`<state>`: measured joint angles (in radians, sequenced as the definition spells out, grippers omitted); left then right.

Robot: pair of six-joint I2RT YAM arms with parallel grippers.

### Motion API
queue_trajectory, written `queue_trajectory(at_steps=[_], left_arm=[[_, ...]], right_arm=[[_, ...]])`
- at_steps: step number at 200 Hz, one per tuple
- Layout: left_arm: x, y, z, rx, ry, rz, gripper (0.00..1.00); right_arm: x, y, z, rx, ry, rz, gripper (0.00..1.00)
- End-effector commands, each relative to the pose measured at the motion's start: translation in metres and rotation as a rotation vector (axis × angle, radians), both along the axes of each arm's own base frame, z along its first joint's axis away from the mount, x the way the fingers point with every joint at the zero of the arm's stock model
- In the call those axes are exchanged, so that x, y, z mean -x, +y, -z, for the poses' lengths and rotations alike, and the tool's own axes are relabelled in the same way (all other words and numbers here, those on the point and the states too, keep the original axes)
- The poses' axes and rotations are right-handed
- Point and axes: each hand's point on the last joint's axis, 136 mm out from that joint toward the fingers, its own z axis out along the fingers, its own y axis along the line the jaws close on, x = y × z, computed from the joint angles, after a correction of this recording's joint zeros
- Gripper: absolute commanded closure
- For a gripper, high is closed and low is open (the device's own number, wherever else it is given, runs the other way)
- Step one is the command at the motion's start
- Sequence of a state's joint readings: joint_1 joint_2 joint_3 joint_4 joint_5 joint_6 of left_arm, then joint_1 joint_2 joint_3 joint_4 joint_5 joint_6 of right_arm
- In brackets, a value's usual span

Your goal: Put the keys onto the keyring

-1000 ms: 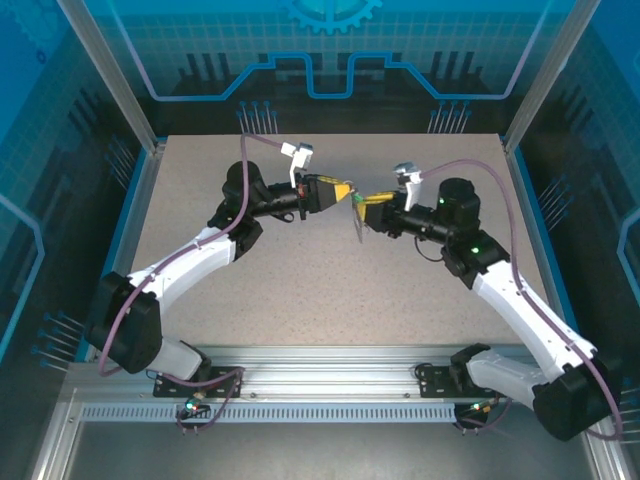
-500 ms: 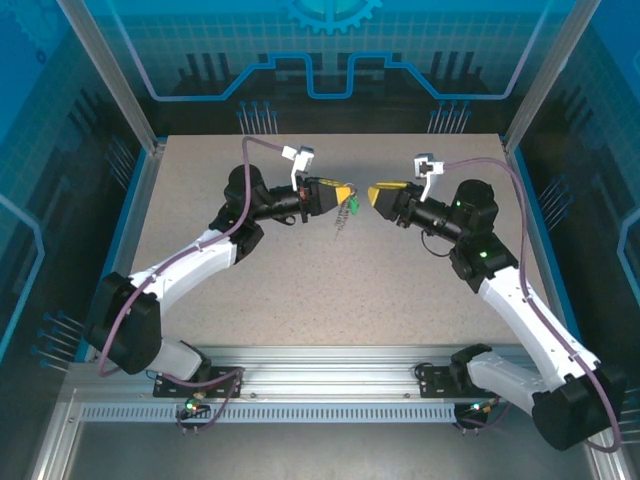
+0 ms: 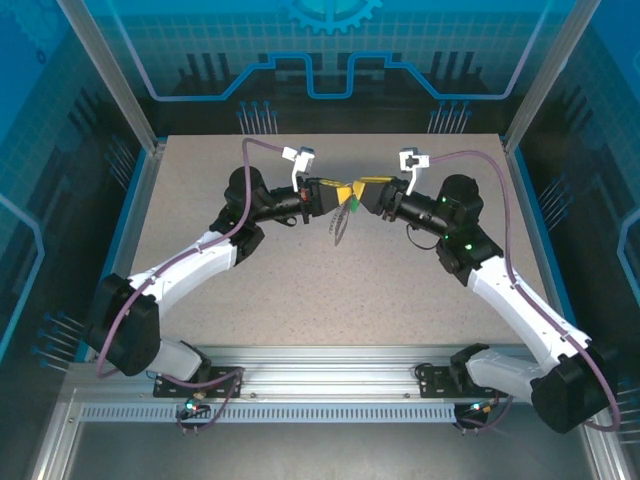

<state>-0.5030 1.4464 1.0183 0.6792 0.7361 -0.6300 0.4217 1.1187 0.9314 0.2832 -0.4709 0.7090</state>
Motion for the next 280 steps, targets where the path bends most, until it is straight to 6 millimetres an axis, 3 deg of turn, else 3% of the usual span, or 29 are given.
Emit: queue_trajectory(at_steps=[1, 113, 172, 218, 259, 280], left_arm=[[0.007, 0.002, -0.021, 0.035, -0.072, -0.009, 1.00], [0.004, 0.002, -0.020, 0.029, -0.071, -0.024, 1.00], [0.003, 0.000, -0.020, 0.030, -0.066, -0.017, 1.00], [0.005, -0.002, -0.020, 0.025, -0.069, -0.003, 1.00], [0.006, 0.001, -0.021, -0.006, -0.089, -0.015, 0.64], [0.005, 0.005, -0.022, -0.020, -0.096, -0.026, 0.55]], right_arm=[[0.001, 0.005, -0.020, -0.032, -0.053, -0.008, 0.65], [0.010, 0.006, -0.003, -0.005, -0.028, -0.029, 0.77], [0.011, 0.006, -0.003, 0.003, -0.036, -0.038, 1.00], [0.007, 0.002, -0.010, 0.017, -0.060, -0.058, 1.00], [0.003, -0.005, -0.011, 0.062, -0.060, -0.095, 1.00], [0.002, -0.006, -0.010, 0.090, -0.064, -0.114, 1.00]])
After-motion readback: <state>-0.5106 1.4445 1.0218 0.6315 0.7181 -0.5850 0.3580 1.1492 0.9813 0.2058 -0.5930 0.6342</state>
